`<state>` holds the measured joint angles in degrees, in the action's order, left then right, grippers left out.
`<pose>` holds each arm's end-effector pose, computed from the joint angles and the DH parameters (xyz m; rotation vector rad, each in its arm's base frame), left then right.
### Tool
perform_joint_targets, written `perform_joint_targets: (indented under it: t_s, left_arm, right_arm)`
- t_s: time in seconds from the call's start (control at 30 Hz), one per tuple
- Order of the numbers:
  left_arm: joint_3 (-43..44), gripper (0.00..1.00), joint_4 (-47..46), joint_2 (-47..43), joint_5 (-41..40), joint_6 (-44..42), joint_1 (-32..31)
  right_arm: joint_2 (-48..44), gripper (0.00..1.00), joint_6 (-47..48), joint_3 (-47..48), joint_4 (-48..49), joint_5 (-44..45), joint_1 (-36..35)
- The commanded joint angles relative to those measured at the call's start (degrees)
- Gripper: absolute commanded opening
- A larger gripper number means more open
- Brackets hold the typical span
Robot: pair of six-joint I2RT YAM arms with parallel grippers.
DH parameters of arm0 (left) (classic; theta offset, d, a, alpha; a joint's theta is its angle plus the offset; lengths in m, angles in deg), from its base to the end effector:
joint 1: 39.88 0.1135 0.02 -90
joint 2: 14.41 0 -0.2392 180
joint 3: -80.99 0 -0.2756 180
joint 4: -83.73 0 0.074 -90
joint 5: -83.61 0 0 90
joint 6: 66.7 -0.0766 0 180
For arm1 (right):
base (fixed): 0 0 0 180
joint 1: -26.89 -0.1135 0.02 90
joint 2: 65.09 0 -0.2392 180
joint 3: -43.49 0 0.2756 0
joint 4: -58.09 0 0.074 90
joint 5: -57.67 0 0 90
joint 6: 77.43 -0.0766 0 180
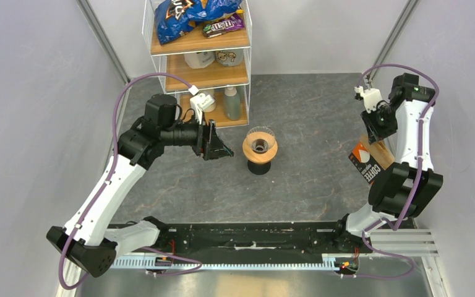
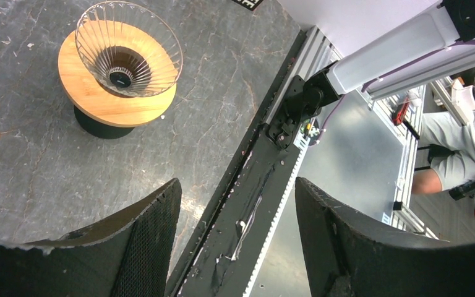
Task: Place the coffee filter in the dripper
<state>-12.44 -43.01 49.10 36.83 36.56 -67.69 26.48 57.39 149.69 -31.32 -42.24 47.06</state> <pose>0.2224 -0.1766 0.3702 0.7462 2.0382 -1.2119 0.3166 -0.1023 0.2780 -0.6351 2.7534 0.0038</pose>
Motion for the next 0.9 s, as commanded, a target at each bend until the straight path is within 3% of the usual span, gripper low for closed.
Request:
perform_joint_targets:
  t_s: [0.0,0.17,0.3,0.4,0.67,0.87]
  left_arm:
    - [0.8,0.73,0.2,-0.3,1.8,1.6,0.0]
    - [0.7,0.73,0.2,-0.1,1.8,1.5,0.0]
    - [0.9,0.73,0.2,-0.1,1.8,1.6,0.0]
    - [0.8,0.73,0.1,-0.2,1.7,1.6,0.0]
    - [3.3,0.73,1.5,0.1,0.5,0.3,0.0]
    - [6.2,0.74,3.2,0.2,-0.2,-1.6,0.1]
  right_arm:
    - [0.4,0.27,0.8,0.6,1.0,2.3,0.4]
    - [0.5,0.25,0.8,0.4,1.1,2.0,0.4]
    - [0.3,0.16,0.9,0.7,0.5,1.7,0.4]
    - [-0.5,0.00,0.9,1.4,0.0,1.0,0.4]
    - [-5.6,0.00,-0.1,7.7,-3.5,-3.6,0.3]
    - [-6.1,0.00,-1.8,20.2,-10.2,-12.5,0.3]
